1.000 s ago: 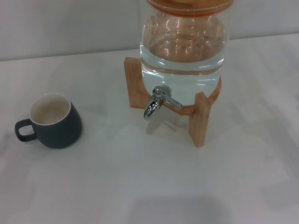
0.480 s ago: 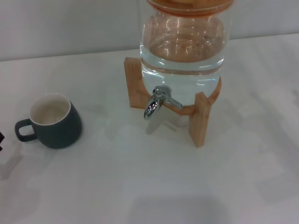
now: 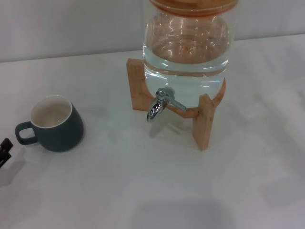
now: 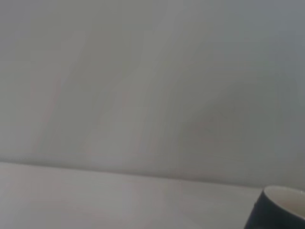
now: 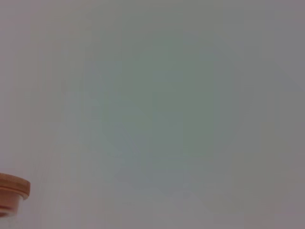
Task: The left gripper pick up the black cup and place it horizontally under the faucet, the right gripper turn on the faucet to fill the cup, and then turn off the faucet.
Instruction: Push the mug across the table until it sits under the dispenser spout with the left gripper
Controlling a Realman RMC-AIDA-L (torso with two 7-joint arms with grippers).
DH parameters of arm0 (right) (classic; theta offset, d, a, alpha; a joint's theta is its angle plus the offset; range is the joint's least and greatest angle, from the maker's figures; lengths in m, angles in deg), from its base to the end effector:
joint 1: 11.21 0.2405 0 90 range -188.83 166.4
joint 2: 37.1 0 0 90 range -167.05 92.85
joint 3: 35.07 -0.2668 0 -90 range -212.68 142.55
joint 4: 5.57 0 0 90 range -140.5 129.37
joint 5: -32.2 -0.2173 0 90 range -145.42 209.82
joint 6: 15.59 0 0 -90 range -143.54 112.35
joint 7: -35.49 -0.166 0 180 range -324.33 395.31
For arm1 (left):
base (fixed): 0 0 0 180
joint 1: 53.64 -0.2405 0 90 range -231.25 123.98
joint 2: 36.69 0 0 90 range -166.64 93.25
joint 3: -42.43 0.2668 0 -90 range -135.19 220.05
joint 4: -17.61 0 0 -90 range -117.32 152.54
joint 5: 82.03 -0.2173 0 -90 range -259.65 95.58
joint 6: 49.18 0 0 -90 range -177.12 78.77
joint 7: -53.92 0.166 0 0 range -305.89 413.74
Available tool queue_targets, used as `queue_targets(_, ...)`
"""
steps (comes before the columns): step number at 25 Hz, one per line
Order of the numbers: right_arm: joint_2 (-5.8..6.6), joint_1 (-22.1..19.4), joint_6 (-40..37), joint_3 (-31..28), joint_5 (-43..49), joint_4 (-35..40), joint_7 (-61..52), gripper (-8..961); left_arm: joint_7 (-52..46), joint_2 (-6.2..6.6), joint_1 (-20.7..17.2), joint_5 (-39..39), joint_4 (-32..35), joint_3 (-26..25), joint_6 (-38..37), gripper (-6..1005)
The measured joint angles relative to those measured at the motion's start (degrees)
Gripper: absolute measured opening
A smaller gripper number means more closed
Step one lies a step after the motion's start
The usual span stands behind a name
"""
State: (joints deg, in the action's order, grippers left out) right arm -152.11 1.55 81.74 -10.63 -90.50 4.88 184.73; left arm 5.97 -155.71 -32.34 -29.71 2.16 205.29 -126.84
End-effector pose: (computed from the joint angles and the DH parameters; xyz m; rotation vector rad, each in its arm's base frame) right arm 0.3755 0.2666 0.1026 -1.4125 0.2915 0.9704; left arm -0.3947 0.2945 -0.0104 -1.8903 -0.8575 -0.7441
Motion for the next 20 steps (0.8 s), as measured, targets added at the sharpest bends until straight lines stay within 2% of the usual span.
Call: queue_targets(20, -0.13, 0.75, 0.19, 0.28, 0.01, -0.69, 0.00, 795, 2.41, -0.07, 4.29, -1.65, 1.99, 0.00, 6.94, 779)
